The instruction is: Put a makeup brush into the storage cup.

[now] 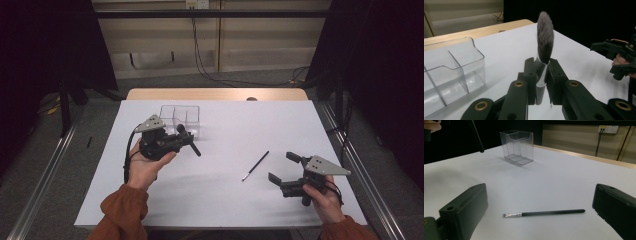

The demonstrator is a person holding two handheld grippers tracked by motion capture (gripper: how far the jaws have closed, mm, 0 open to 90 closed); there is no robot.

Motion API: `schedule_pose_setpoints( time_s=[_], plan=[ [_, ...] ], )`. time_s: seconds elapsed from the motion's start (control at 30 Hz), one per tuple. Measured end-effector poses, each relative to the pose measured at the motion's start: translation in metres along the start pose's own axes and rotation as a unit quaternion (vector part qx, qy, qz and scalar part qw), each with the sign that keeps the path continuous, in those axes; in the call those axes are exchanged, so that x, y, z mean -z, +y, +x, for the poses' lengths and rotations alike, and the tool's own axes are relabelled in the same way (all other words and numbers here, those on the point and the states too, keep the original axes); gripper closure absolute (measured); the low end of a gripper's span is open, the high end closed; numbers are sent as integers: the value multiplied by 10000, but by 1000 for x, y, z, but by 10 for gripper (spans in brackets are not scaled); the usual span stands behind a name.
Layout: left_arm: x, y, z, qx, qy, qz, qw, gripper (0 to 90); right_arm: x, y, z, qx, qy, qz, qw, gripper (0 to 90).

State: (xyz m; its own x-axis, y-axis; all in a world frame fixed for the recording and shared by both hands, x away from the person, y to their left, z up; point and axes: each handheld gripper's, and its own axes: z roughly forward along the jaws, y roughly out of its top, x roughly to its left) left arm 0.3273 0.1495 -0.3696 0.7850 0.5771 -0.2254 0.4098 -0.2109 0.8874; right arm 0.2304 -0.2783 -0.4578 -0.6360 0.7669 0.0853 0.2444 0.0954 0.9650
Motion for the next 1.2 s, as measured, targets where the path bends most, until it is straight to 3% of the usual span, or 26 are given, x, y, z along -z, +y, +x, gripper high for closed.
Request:
schedule_pose_setpoints(
  time_s=[0.47, 0.87, 1.2],
  plan=[
    [8, 11, 20, 34, 122, -39, 9999, 795, 11, -5, -1, -61, -64, 12, 10000, 0],
    [0, 17, 33, 80, 527, -302, 9981, 794, 9, -6, -1, -75, -22, 23, 10000, 0],
    [-8, 33, 42, -5, 800, -303, 9963, 795, 9, -6, 0, -76, 21, 30, 10000, 0]
  ],
)
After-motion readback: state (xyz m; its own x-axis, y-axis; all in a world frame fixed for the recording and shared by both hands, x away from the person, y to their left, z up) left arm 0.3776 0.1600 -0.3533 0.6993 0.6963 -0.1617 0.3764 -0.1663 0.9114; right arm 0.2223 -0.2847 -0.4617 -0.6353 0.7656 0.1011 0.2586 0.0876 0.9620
